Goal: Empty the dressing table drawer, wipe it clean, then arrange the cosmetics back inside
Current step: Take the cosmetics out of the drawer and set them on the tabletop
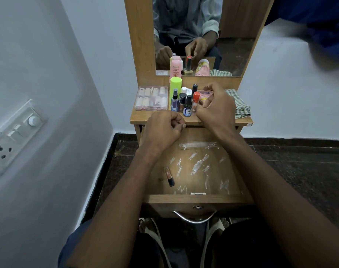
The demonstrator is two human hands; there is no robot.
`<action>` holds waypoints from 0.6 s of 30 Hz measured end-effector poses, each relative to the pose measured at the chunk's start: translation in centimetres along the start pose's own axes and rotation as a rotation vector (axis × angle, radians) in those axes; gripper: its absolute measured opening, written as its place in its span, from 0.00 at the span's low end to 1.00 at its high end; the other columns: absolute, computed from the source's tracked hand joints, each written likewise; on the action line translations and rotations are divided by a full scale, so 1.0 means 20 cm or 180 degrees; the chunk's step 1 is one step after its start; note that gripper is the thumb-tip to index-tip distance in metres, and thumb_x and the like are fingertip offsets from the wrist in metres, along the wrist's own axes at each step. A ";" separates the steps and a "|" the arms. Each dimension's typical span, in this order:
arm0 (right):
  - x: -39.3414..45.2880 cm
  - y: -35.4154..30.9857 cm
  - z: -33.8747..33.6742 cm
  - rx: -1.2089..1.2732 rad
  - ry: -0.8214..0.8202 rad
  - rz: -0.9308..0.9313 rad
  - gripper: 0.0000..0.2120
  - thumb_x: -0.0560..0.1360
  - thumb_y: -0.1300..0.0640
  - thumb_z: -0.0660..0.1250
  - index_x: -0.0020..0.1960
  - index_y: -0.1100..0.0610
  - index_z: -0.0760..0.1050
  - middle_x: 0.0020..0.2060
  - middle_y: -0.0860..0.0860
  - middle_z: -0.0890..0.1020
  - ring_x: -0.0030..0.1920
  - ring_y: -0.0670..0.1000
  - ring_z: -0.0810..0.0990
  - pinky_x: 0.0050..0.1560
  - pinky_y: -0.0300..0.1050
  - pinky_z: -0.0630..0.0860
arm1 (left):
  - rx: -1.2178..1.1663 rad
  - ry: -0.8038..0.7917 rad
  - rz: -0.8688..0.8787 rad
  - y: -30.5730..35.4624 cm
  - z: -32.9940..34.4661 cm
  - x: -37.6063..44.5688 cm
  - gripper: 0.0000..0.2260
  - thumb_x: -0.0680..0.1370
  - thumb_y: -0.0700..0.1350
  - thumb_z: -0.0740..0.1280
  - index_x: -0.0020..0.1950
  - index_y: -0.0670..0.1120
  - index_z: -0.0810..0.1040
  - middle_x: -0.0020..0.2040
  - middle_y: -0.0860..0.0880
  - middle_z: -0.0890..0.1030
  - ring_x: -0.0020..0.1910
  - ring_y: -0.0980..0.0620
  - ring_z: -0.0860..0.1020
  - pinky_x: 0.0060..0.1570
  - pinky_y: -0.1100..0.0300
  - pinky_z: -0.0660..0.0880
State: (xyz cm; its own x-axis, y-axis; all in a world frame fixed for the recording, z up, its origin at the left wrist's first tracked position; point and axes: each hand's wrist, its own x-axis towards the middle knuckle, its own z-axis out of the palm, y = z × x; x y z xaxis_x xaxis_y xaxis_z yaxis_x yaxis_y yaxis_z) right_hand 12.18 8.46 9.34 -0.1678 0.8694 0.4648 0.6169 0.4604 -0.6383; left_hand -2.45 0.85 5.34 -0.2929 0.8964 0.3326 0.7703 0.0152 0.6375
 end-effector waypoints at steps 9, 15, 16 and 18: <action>0.05 0.02 0.01 -0.0299 -0.0102 -0.0362 0.23 0.72 0.58 0.75 0.67 0.51 0.78 0.56 0.53 0.79 0.53 0.51 0.78 0.48 0.41 0.68 | -0.0147 0.0461 0.0276 0.06 0.00 0.02 0.03 0.77 0.46 0.78 0.50 0.51 0.89 0.38 0.57 0.85 0.37 0.60 0.82 0.43 0.58 0.82; 0.01 0.01 -0.01 -0.0097 0.0282 -0.0548 0.13 0.71 0.61 0.73 0.54 0.55 0.76 0.46 0.50 0.78 0.44 0.48 0.75 0.41 0.42 0.73 | -0.0210 0.0204 0.0157 0.04 -0.05 0.03 0.03 0.76 0.46 0.79 0.49 0.51 0.89 0.35 0.60 0.82 0.33 0.62 0.79 0.39 0.71 0.73; -0.01 0.01 -0.01 -0.0108 0.0269 -0.0608 0.11 0.71 0.61 0.73 0.51 0.55 0.75 0.43 0.49 0.78 0.42 0.49 0.75 0.40 0.43 0.73 | -0.0243 0.0028 0.0131 0.03 -0.06 0.02 0.03 0.76 0.45 0.79 0.48 0.51 0.89 0.34 0.60 0.82 0.32 0.62 0.79 0.38 0.72 0.72; -0.04 0.02 0.00 -0.0189 0.0106 -0.0691 0.07 0.71 0.62 0.71 0.45 0.55 0.75 0.37 0.48 0.78 0.39 0.50 0.76 0.39 0.48 0.76 | -0.0259 -0.0449 -0.0003 0.02 -0.10 0.01 0.03 0.76 0.42 0.79 0.46 0.50 0.89 0.32 0.59 0.83 0.29 0.64 0.79 0.35 0.71 0.73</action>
State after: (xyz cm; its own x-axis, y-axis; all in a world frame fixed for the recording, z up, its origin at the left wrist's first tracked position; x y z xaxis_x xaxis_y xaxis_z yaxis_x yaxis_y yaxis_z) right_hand 12.62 7.99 8.75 -0.2767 0.7442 0.6079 0.6135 0.6237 -0.4843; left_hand -3.46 0.18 7.08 -0.2067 0.9498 0.2347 0.7200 -0.0148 0.6938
